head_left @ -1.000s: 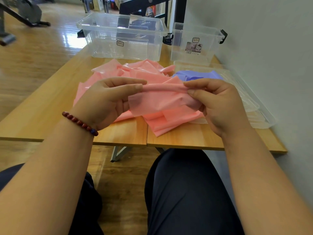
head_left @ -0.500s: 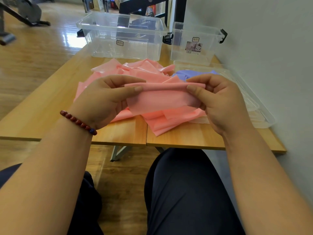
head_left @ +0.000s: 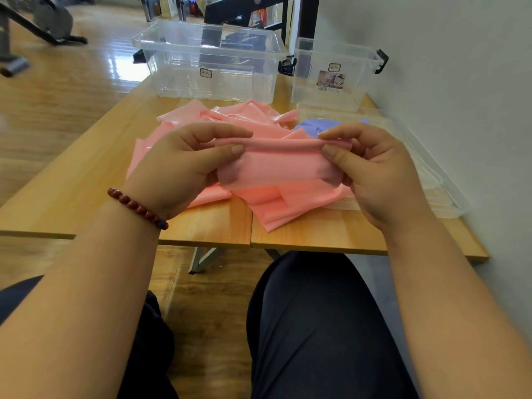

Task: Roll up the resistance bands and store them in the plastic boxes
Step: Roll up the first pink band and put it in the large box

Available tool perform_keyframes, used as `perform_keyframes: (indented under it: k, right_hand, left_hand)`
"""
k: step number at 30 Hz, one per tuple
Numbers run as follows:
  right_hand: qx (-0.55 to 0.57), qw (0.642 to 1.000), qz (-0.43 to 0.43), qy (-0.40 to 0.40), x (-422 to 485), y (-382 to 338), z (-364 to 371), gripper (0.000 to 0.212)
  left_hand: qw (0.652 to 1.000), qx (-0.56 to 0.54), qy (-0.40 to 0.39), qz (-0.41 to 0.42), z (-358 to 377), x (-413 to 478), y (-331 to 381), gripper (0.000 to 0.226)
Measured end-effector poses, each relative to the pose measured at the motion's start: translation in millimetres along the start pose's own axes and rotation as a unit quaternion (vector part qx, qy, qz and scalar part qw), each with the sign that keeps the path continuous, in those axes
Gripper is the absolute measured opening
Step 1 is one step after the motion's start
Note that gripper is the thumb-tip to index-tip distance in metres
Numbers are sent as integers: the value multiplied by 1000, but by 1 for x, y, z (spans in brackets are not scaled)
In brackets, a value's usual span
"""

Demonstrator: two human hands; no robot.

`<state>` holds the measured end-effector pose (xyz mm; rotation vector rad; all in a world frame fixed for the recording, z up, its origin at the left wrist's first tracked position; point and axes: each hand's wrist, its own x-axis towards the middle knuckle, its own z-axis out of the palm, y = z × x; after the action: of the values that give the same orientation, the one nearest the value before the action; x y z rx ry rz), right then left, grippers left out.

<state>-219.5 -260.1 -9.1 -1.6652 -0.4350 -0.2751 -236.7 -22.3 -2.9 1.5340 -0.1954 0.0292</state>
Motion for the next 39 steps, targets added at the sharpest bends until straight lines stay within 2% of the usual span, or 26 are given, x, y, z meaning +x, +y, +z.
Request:
perform_keyframes:
  k: [3, 7, 12, 17, 23, 25, 28, 32, 36, 39]
  right_hand:
    - [27, 1000, 12, -8, 1, 2, -1, 36]
    - [32, 999, 21, 5, 2, 4, -1, 34]
    - [47, 998, 27, 9, 0, 2, 1, 28]
    - [51, 998, 28, 26, 1, 2, 3, 14]
    - [48, 998, 23, 26, 1, -1, 6, 22]
    - [50, 998, 20, 29, 1, -2, 6, 18]
    - [53, 998, 21, 29, 1, -3, 6, 10]
    - [57, 998, 14, 16, 1, -4, 6, 13]
    - [-20, 1000, -15, 0, -1, -6, 5, 19]
    - [-24, 999, -31, 6, -1, -6, 4, 23]
  left_hand:
    - [999, -47, -14, -19, 0, -1, 1, 28]
    - [995, -84, -27, -38, -2, -2, 0, 41]
    - [992, -114, -18, -59, -3, 1, -1, 21]
    - [995, -91, -4, -44, -1, 4, -2, 13]
    - [996, -79, -16, -27, -3, 4, -2, 21]
    - [996, -77, -22, -33, -4, 4, -3, 27]
    - [996, -77, -25, -30, -4, 4, -2, 23]
    - [996, -77, -28, -23, -3, 3, -1, 19]
    - [999, -26, -14, -16, -4, 3, -1, 17]
    - [1000, 5, -2, -11, -3, 2, 0, 18]
